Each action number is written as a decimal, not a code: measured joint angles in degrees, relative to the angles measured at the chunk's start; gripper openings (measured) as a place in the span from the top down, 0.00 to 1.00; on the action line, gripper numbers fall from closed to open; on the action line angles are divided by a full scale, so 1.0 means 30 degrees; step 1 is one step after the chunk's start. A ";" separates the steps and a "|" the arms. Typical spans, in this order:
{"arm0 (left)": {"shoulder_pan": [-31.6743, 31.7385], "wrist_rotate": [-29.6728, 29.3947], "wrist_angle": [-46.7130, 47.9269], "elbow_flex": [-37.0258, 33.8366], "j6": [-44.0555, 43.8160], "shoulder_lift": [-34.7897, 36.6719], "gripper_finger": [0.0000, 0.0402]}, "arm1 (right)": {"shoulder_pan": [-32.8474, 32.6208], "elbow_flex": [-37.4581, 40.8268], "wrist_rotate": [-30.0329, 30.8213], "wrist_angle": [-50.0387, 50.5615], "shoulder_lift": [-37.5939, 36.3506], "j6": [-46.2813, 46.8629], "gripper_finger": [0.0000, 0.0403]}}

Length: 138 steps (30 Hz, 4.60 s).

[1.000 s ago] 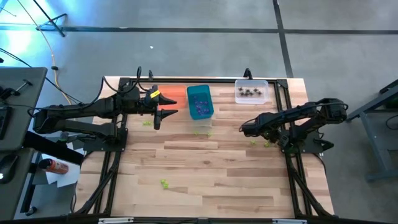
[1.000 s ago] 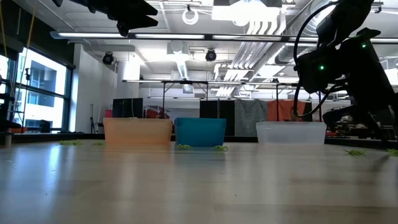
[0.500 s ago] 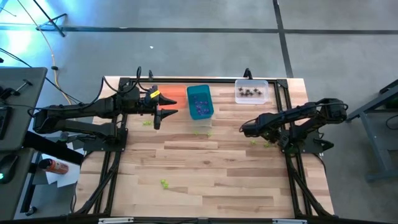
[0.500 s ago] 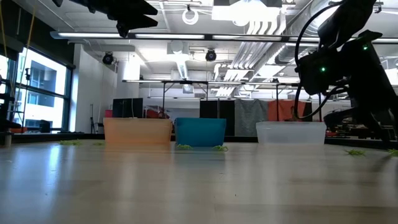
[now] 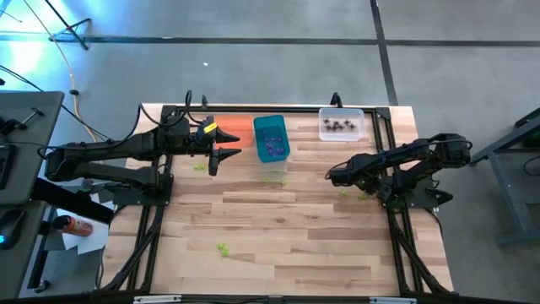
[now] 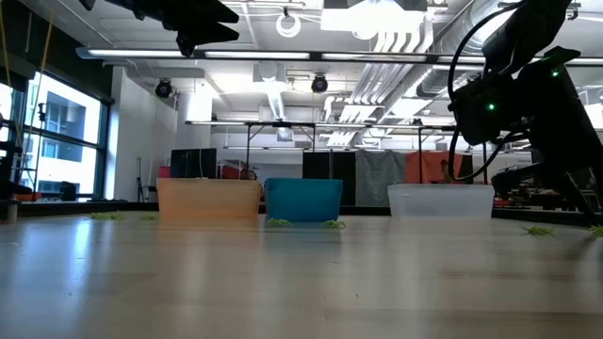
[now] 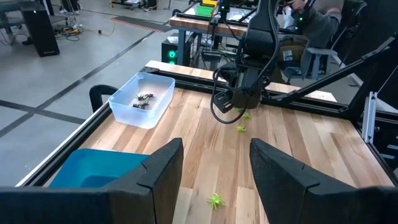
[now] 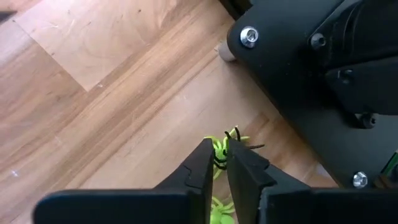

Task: Sort Halloween decoration
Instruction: Put the black spider toy into the transparent bin, then put the green spider toy into the orange bin

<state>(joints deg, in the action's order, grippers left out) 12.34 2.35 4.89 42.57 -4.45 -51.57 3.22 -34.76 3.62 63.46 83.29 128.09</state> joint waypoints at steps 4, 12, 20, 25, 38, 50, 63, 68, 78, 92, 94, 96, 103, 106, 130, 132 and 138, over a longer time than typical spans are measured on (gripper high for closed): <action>0.0000 0.0000 0.0000 0.0006 0.0000 0.0000 0.57 | -0.0186 0.0000 0.0015 -0.0005 0.0000 -0.0070 0.99; 0.0000 0.0000 0.0006 0.0006 0.0015 -0.0006 0.57 | -0.1674 -0.1101 0.0146 0.1185 -0.0021 -0.0362 1.00; 0.0000 0.0000 0.0007 -0.0001 0.0029 0.0000 0.57 | -0.3277 -0.3143 0.1169 0.3355 -0.0065 -0.0746 1.00; 0.0000 0.0003 -0.0036 0.0004 0.0036 0.0000 0.57 | -0.3662 -0.5558 0.4466 0.3999 -0.0581 -0.2839 1.00; -0.0007 0.0685 -0.0843 0.0003 0.0044 -0.0007 0.57 | 0.1758 -1.0835 1.0791 -0.2823 -0.3152 -1.8999 1.00; -0.0007 0.0678 -0.1598 0.0004 -0.1111 -0.0007 0.57 | 0.8665 -1.2218 0.6469 -0.6118 -0.3165 -2.9131 1.00; 0.0000 -0.0692 -0.1587 -0.0001 -0.2149 -0.0007 0.57 | 1.5110 -1.2193 0.1207 -0.5735 0.3029 -3.1964 1.00; 0.0000 -0.0736 -0.1581 0.0003 -0.2390 -0.0007 0.57 | 1.5133 -1.2189 0.0241 -0.6173 0.5897 -3.2949 1.00; 0.0000 -0.0819 -0.1554 0.0001 -0.2635 -0.0007 0.57 | 1.5722 -1.2189 0.0033 -0.6974 0.8215 -3.3315 1.00; -0.0005 -0.1508 -0.1501 0.0003 -0.2645 -0.0007 0.57 | 1.6007 -1.2189 0.0124 -0.7384 0.8487 -3.2234 1.00; 0.0000 -0.1510 -0.1501 -0.0001 -0.2645 -0.0007 0.57 | 1.6007 -1.2189 0.0081 -0.7388 0.8597 -3.2074 1.00; 0.0000 -0.1515 -0.1508 -0.0001 -0.2652 -0.0007 0.57 | 1.6007 -1.2189 -0.0001 -0.7399 0.8694 -3.1999 1.00; -0.0007 -0.1514 -0.1508 0.0001 -0.2659 -0.0007 0.57 | 1.6007 -1.2189 0.0788 -0.7308 0.8725 -3.1811 0.85; -0.0007 -0.1508 -0.1508 0.0006 -0.2659 -0.0007 0.57 | 1.6007 -1.2189 0.0787 -0.7205 0.8440 -3.2111 0.73; -0.0015 0.1020 -0.1008 0.0001 -0.2987 0.1445 0.57 | 0.9269 -1.2398 -0.2409 -1.0262 -0.2209 -3.4701 0.44; -0.0007 0.1027 -0.0996 0.0005 -0.2985 0.1822 0.57 | 0.7294 -1.1766 -0.2349 -1.1728 -0.2987 -3.4850 0.44; 0.0000 0.2133 -0.0313 0.0006 -0.2976 0.2477 0.57 | 0.2159 -1.0946 0.0181 -1.4789 -0.3674 -3.4470 0.44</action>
<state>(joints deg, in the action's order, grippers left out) 12.34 8.75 3.95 42.59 -13.38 -44.14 9.70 -67.60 4.16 19.09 72.26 24.68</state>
